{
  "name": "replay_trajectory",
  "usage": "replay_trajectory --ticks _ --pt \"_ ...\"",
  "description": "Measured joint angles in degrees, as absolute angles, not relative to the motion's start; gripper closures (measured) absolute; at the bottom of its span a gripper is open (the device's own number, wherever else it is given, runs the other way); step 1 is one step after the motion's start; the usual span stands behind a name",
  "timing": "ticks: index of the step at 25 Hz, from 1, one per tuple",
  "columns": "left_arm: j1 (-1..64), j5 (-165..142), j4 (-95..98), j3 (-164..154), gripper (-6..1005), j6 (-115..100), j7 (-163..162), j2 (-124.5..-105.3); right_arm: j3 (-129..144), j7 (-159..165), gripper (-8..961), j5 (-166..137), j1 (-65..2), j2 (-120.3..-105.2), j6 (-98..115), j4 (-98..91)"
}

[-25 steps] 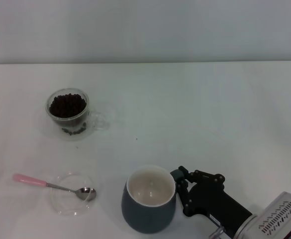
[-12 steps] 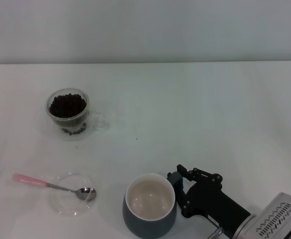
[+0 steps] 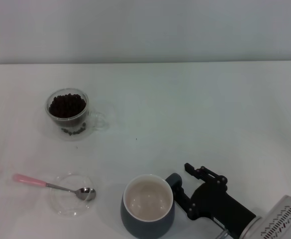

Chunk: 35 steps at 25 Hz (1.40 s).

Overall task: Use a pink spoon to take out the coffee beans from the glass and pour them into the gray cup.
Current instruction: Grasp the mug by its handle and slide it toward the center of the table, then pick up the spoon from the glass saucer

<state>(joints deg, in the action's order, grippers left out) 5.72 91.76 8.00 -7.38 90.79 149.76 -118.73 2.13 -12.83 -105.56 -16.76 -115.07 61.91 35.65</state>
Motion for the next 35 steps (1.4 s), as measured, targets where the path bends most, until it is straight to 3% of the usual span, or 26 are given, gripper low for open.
replay_trajectory --ticks 5,11,19,27,35 --pt "5.7 91.8 8.0 -7.4 136 90.8 149.8 -118.73 2.2 -11.7 471 -105.6 -16.0 -114.86 62.3 34.7" --pt "6.1 91.8 8.0 -7.4 138 90.6 149.8 -118.69 7.6 -1.6 248 -105.6 -15.6 -114.71 69.5 29.8" --pt "7.4 91.8 8.0 -7.4 137 90.6 149.8 -118.76 16.4 16.9 240 -105.6 -14.0 -114.81 76.2 19.8" --pt "6.4 94.6 6.2 -6.7 138 90.8 147.8 -118.88 15.9 25.8 243 -103.9 -6.9 -114.83 84.1 9.2" --pt "3.2 94.6 9.3 -7.1 137 86.5 117.3 -117.66 14.5 26.8 246 -89.8 -5.6 -114.95 86.9 4.6"
